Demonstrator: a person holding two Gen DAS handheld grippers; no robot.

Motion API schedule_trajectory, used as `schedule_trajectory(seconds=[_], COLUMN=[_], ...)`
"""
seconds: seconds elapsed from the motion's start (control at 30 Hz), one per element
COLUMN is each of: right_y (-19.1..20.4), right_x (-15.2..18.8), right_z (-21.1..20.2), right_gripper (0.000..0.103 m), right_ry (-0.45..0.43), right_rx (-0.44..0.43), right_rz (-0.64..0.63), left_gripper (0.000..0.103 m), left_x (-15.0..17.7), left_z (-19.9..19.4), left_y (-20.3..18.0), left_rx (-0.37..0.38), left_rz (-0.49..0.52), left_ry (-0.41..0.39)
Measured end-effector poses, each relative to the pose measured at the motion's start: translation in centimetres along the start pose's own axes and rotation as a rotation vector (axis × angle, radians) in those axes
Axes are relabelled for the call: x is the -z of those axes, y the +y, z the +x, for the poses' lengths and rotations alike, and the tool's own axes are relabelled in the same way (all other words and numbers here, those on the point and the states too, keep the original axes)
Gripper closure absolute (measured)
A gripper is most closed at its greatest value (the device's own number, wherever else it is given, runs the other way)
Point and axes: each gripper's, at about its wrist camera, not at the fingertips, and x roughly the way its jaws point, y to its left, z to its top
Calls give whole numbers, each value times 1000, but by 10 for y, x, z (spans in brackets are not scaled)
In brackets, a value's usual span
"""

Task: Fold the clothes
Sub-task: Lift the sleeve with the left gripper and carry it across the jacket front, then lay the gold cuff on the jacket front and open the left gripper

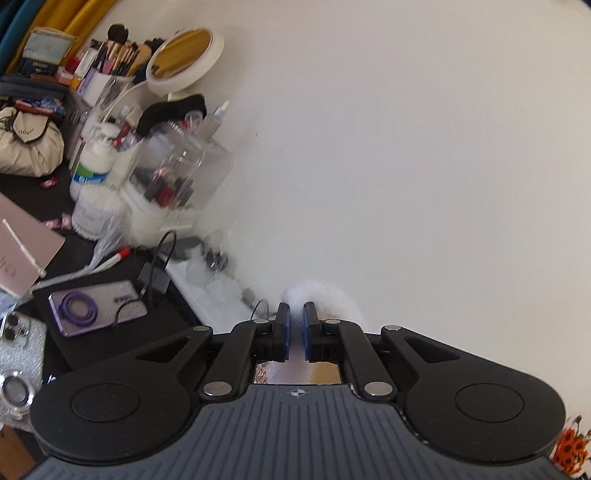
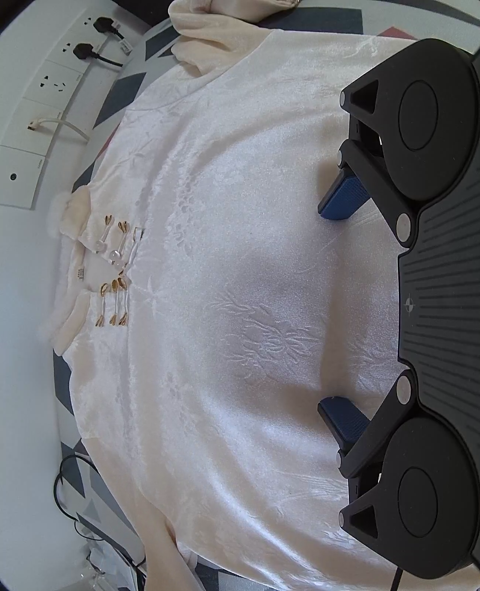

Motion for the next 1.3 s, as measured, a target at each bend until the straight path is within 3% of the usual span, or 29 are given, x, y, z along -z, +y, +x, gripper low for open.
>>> schedule_trajectory(seconds=[0.13, 0.27, 0.4, 0.47, 0.63, 0.8, 0.93, 1.07, 1.13, 1.2, 1.3], right_y=[0, 1, 1, -3, -29, -77, -103, -112, -111, -109, -108], right_x=[0, -3, -4, -4, 0, 3, 11, 21, 25, 28, 30], right_z=[0, 1, 2, 0, -15, -42, -44, -38, -36, -35, -31], right_gripper=[1, 1, 1, 1, 1, 1, 1, 1, 1, 1, 1], right_ry=[-1, 7, 13, 11, -32, -96, -105, -96, -91, -92, -82], right_rx=[1, 5, 4, -5, -12, -9, 4, -2, -6, -10, -21], right_rz=[1, 9, 6, 2, 59, 172, 235, 267, 271, 269, 265], left_gripper=[97, 98, 98, 98, 98, 97, 97, 95, 89, 56, 45], left_x=[-26, -47, -40, -21, 51, 155, 263, 359, 400, 423, 425], left_z=[9, 26, 46, 55, 88, 134, 165, 208, 226, 242, 241], left_y=[-19, -65, -130, -165, -249, -325, -364, -372, -371, -364, -354], left_rx=[46, 126, 246, 303, 443, 557, 532, 422, 351, 304, 323], left_rz=[-31, -4, 32, 50, 108, 158, 209, 254, 283, 322, 343], left_ry=[-76, -137, -123, -80, 84, 303, 419, 558, 662, 830, 926])
